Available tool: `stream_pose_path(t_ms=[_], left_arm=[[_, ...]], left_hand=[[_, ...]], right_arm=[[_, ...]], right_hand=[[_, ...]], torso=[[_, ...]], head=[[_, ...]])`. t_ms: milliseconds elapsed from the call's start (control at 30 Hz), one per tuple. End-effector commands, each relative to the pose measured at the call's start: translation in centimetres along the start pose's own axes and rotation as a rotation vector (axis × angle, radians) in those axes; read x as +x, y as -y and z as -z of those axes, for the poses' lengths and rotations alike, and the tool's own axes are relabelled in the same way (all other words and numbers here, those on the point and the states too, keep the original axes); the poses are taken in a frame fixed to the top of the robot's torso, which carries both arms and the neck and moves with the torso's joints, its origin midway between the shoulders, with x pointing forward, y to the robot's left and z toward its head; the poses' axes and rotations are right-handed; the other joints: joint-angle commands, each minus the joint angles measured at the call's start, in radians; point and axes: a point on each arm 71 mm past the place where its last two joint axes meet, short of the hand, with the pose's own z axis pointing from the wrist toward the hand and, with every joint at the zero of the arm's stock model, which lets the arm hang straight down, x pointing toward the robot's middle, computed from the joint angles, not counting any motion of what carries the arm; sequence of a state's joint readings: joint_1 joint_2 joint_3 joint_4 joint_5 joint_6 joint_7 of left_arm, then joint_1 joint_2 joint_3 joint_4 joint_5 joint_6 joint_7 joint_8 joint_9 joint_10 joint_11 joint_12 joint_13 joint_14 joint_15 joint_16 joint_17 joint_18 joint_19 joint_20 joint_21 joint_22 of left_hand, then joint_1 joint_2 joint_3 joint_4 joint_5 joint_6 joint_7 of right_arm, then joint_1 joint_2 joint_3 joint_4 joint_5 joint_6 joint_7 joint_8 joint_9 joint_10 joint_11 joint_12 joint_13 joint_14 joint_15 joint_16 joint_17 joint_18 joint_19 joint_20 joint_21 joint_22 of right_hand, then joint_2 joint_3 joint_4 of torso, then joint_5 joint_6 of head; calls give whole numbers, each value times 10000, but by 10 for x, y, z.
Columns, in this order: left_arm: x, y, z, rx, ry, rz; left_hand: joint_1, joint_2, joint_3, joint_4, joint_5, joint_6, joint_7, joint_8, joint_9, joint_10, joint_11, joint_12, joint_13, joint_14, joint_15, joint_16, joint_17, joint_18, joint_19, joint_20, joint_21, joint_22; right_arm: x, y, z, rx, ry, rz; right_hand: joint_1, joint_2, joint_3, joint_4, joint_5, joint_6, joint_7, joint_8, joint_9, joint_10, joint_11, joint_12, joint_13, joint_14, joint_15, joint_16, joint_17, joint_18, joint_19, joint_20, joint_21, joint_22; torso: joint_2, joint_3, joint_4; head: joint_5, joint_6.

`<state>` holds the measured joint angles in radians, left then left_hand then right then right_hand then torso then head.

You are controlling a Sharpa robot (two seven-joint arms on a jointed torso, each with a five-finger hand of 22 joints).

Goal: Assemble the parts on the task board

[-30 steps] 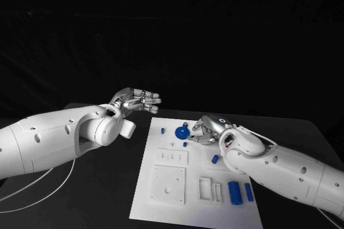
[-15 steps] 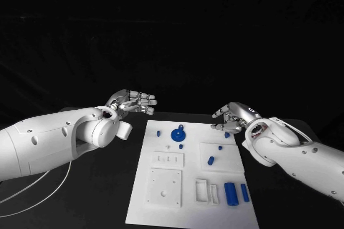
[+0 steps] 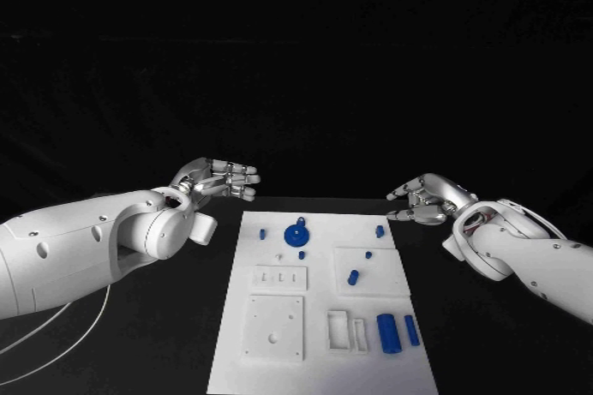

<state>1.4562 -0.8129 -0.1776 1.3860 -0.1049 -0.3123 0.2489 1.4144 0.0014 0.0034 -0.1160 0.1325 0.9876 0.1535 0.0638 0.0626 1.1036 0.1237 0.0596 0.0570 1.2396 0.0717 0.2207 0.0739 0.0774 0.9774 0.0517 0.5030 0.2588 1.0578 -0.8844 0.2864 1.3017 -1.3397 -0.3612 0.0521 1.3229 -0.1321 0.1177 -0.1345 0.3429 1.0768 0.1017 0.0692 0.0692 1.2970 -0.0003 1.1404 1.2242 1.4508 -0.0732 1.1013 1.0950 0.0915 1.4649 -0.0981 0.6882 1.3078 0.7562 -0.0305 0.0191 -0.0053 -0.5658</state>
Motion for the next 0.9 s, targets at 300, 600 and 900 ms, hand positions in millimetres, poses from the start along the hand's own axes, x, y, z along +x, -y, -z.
stream_pose_path(t_ms=[300,600,900], left_arm=[[1,0,0,126,-268,18],[0,-1,0,95,-260,-25],[-3,-1,2,82,-199,-40]], left_hand=[[13,-117,-64,147,-71,-166,-4,-17,11,-116,-3,5,18,-160,42,-64,-7,83,71,70,-221,-178],[39,-140,-70,178,-73,-182,-1,-16,11,-129,6,4,18,-250,74,-116,-10,65,34,101,-322,-253],[49,-146,-68,188,-67,-195,0,-19,9,-127,5,5,18,-266,80,-124,-9,65,41,106,-352,-279]], right_arm=[[17,14,3,-366,-777,-787],[27,30,5,-21,-1186,-531],[36,41,9,286,-1483,-651]], right_hand=[[97,191,-663,-155,337,-511,85,-64,-40,-205,47,-200,-233,-12,78,-75,8,159,487,146,-139,783],[-6,241,-504,-471,870,-478,87,-69,-43,-226,40,-194,-262,-11,71,-72,29,153,482,140,-122,793],[-70,251,-478,-563,943,-502,92,-69,-43,-256,42,-212,-284,-23,72,-105,9,161,469,141,-184,780]], torso=[[8,-14,51],[35,-47,119],[26,-42,73]], head=[[-177,-12],[-160,-89],[-73,-151]])
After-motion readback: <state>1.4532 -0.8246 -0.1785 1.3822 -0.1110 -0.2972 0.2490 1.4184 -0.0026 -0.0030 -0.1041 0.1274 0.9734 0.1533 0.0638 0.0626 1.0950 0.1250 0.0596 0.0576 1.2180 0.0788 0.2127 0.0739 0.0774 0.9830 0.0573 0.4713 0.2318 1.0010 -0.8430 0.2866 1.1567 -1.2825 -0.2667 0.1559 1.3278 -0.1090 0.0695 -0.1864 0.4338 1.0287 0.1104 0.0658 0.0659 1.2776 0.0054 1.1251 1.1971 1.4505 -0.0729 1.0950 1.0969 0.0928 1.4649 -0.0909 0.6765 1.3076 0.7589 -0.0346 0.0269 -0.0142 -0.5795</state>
